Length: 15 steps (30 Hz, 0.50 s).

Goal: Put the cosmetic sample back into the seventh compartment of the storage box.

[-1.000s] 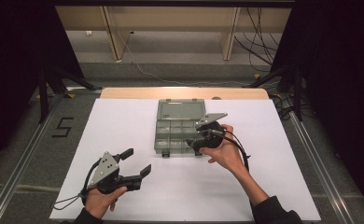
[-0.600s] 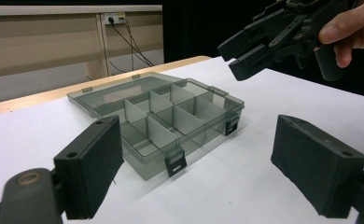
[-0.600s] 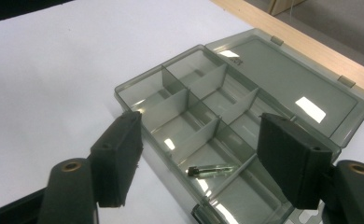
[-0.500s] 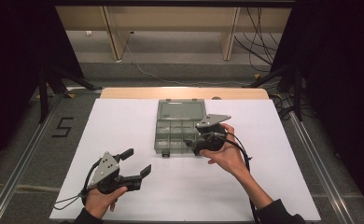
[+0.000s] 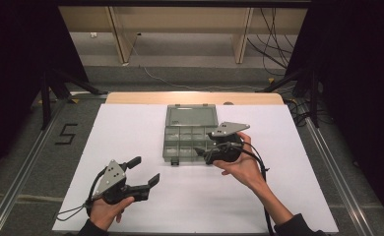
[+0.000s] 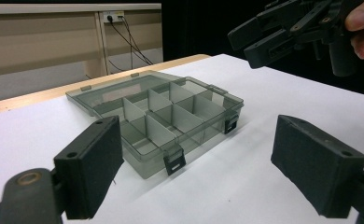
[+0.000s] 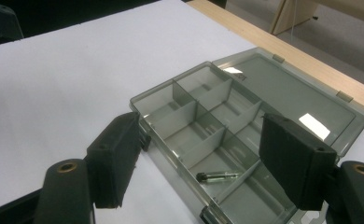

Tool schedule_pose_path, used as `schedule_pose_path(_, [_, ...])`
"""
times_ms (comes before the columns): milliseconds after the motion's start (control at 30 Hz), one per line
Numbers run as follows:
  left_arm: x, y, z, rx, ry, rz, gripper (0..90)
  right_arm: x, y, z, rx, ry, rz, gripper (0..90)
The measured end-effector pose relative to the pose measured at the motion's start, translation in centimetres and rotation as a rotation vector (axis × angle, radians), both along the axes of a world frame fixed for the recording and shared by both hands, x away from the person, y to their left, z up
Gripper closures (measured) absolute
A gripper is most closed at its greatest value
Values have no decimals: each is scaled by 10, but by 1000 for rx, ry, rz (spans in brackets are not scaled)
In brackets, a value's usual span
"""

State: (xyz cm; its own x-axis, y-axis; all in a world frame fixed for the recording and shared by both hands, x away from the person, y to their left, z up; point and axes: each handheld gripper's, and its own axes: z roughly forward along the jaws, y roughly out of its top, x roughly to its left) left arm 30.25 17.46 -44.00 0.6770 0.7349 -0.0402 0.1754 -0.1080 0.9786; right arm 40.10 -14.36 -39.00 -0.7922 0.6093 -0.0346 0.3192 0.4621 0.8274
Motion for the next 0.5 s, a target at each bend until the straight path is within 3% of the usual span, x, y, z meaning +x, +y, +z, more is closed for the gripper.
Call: schedule_pose_path(500, [0, 0, 0, 2, 5, -1, 157, -13, -7, 2, 52, -25, 15, 269])
